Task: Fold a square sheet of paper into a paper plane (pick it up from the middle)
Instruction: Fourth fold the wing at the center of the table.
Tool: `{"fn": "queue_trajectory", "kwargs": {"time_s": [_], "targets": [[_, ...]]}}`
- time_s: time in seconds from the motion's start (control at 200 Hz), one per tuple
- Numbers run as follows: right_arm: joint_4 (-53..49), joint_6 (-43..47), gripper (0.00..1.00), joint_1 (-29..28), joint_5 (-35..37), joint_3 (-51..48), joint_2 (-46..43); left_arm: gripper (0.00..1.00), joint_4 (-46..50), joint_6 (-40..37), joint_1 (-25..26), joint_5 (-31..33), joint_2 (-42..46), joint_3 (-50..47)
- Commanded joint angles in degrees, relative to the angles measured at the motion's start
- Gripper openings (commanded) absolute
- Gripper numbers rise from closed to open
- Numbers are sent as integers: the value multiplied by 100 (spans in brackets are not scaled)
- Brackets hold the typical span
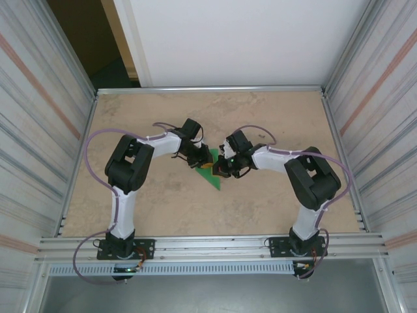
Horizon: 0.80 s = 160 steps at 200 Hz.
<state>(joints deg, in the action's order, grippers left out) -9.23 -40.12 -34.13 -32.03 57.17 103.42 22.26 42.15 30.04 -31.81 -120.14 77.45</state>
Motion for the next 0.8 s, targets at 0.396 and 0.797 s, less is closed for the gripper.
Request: {"fn": "queue_trajectory", "kwargs": {"time_s": [0.396, 0.797], "targets": [[-491, 439, 0, 83, 346, -497, 583, 14, -130, -483, -42, 278, 173, -307], [-587, 619, 0, 152, 342, -672, 636, 17, -901, -1125, -77, 30, 493, -426]]}}
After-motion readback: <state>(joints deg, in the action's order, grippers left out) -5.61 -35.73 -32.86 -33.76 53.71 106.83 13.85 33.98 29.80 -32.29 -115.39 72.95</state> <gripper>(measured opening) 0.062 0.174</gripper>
